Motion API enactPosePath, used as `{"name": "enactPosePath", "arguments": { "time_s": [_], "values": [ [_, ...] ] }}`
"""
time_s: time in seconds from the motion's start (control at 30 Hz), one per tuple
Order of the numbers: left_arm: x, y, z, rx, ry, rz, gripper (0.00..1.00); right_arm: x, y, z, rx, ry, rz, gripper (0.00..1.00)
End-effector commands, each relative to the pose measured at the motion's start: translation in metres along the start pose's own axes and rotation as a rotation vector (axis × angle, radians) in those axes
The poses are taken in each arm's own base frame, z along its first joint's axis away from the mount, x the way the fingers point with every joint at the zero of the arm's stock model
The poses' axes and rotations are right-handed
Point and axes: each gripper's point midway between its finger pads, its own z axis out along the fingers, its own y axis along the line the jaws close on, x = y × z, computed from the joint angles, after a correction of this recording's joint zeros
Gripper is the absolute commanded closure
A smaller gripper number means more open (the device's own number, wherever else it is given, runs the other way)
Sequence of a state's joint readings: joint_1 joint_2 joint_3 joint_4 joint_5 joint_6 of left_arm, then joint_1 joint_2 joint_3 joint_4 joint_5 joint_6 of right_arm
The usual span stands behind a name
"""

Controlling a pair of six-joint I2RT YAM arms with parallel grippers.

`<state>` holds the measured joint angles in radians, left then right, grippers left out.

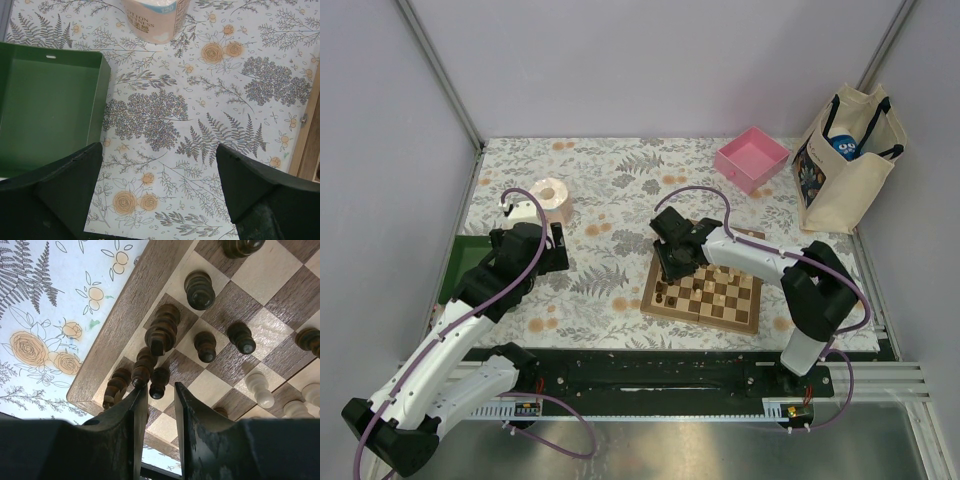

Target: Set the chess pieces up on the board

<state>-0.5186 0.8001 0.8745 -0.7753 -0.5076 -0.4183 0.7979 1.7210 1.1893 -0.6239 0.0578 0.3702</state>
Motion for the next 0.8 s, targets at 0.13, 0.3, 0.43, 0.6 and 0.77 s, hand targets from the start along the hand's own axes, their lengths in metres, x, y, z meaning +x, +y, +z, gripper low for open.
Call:
{"name": "enactPosePath", "arguments": {
  "time_s": [0.13, 0.3, 0.43, 0.6, 0.77],
  "values": [
    [-0.001, -0.001, 0.001, 0.007, -0.007, -0.007, 0.01, -0.01, 0.0, 0.001, -0.022, -0.02, -0.011, 0.66],
    [-0.002, -0.002, 0.001, 0.007, -0.007, -0.007, 0.01, -0.009, 0.003, -0.002, -0.041, -0.015, -0.01, 0.7],
    [-0.001, -0.002, 0.001, 0.008, -0.006, -0.006, 0.01, -0.006, 0.006, -0.005, -0.058, -0.013, -0.008, 0.73],
    [-0.002, -0.001, 0.0, 0.007, -0.01, -0.007, 0.01, -0.001, 0.008, -0.012, -0.084, -0.011, 0.007, 0.75],
    [-0.002, -0.001, 0.0, 0.006, -0.009, -0.007, 0.01, 0.003, 0.005, -0.018, -0.08, -0.014, 0.015, 0.75]
  ]
}}
